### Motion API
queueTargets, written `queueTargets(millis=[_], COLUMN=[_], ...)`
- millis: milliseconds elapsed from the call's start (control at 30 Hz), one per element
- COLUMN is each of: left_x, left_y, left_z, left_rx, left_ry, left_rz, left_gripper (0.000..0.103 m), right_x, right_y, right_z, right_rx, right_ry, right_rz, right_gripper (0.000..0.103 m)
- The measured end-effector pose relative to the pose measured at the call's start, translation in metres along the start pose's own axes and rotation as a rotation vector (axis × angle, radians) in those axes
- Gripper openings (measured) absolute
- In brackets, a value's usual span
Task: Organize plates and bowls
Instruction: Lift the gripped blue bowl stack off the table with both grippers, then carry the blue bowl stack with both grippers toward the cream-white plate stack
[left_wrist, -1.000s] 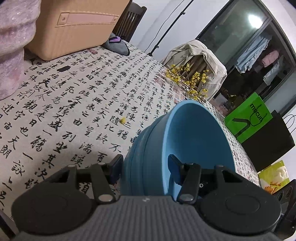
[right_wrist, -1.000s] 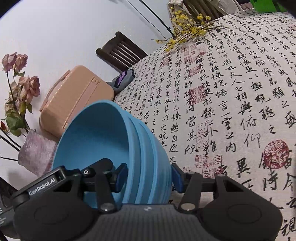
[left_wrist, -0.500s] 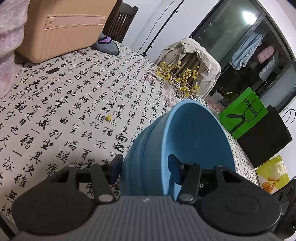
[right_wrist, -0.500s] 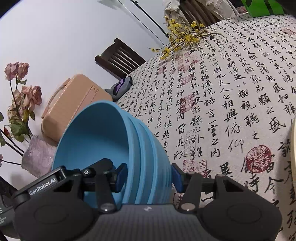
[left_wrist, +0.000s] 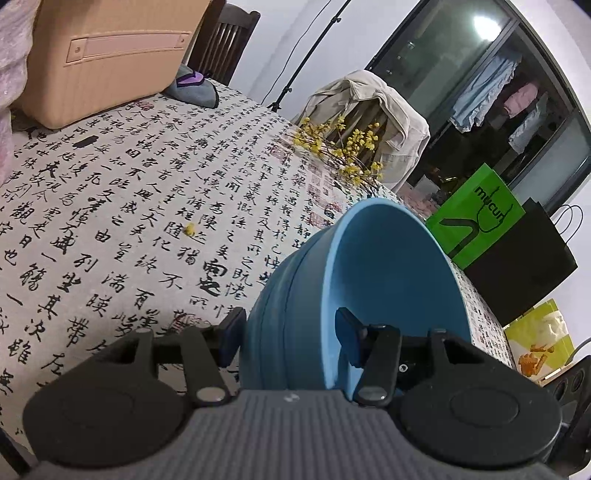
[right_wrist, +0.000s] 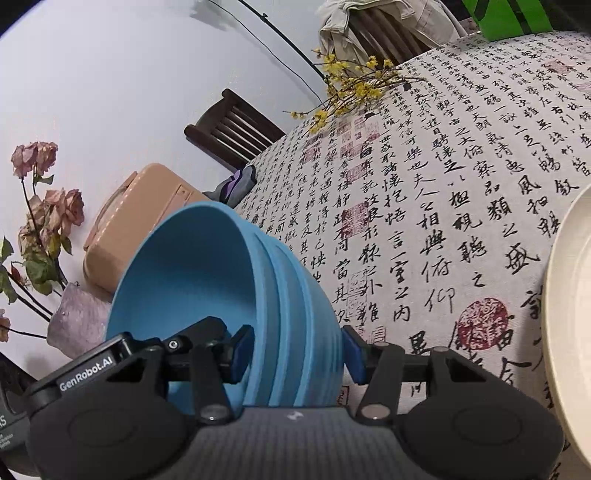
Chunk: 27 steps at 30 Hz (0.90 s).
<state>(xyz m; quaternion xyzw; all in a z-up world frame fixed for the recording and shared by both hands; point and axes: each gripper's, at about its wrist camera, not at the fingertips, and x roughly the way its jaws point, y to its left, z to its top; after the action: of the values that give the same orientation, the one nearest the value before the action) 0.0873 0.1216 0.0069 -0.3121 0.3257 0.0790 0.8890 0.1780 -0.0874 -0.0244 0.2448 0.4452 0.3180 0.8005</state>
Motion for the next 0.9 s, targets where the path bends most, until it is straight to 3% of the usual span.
queueTargets(millis=[900], left_x=[0.01], left_y=[-0.046], left_z=[-0.014], left_rx=[0.06], left_ry=[0.015], left_rz=[-0.041], left_gripper=[0.054], right_x=[-0.039], right_y=[-0.032], right_z=[0.009], right_rx=[0.035], right_ry=[-0.064], right_rz=[-0.009], right_gripper=[0.051])
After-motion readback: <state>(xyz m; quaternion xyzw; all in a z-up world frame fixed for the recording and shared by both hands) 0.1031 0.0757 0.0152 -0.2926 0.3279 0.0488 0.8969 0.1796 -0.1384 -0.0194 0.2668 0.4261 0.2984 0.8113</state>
